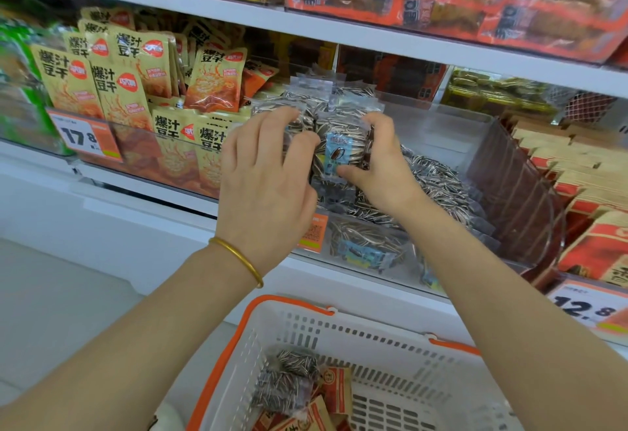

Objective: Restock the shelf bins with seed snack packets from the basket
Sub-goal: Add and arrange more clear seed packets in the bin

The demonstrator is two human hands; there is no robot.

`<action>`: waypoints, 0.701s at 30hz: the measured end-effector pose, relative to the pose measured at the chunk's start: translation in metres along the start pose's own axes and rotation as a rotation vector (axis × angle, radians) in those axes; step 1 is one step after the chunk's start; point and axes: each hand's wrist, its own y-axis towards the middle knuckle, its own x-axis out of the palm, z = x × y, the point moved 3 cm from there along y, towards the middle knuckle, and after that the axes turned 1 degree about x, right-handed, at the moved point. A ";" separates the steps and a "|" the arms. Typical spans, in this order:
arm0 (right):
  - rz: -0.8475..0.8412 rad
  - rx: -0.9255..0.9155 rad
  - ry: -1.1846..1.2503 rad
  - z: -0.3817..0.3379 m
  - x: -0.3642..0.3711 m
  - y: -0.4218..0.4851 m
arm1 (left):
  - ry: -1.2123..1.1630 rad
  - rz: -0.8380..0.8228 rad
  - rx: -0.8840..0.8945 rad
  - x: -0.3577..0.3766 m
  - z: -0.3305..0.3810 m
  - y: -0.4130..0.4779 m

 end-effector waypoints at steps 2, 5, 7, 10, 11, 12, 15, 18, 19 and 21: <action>-0.030 0.014 -0.010 0.001 0.000 0.001 | 0.001 -0.001 0.001 0.000 0.000 0.000; -0.041 0.022 0.032 0.002 0.002 -0.002 | 0.007 -0.005 0.005 0.000 0.001 0.000; -0.037 0.044 0.077 0.001 0.000 -0.004 | 0.007 -0.005 0.003 0.000 0.001 0.000; -0.037 0.079 0.105 0.000 -0.003 -0.005 | 0.011 -0.008 0.003 -0.001 0.002 0.000; -0.035 0.085 0.103 0.001 -0.003 -0.005 | 0.014 -0.008 0.003 -0.001 0.002 0.001; -0.032 0.092 0.100 0.001 -0.003 -0.005 | 0.018 -0.008 0.004 -0.001 0.001 0.001; -0.014 0.114 0.102 0.003 -0.004 -0.007 | 0.022 -0.015 0.004 -0.001 0.001 -0.001; -0.012 0.120 0.118 0.004 -0.005 -0.008 | 0.023 -0.016 0.007 -0.001 0.001 0.000; -0.013 0.125 0.122 0.004 -0.005 -0.007 | 0.025 -0.017 0.011 -0.002 0.001 0.000; -0.017 0.131 0.120 0.006 -0.003 -0.007 | 0.031 -0.021 0.018 -0.002 0.001 0.000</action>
